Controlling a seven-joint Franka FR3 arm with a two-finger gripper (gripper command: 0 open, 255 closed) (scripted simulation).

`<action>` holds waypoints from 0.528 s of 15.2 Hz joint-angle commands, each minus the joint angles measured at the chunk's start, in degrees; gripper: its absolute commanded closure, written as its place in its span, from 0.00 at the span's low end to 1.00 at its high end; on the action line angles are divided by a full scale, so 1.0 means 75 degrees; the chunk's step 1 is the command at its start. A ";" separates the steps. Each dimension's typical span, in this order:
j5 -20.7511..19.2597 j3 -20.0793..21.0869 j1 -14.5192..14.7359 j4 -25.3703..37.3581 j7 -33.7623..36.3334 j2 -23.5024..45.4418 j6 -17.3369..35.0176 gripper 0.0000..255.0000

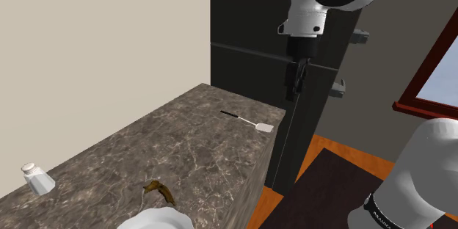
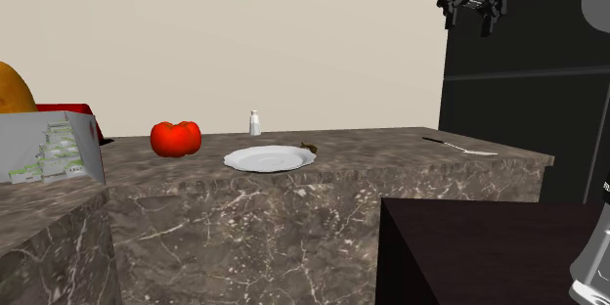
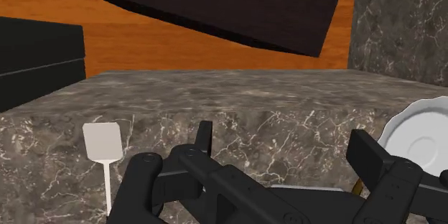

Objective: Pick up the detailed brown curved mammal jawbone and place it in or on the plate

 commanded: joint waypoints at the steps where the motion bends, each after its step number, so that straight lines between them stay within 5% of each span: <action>1: 0.0075 0.0065 0.0129 0.0042 -0.0225 0.0568 0.0508 0.00; 8: 0.0272 0.0315 0.0532 0.0774 -0.0929 0.2541 0.1677 0.00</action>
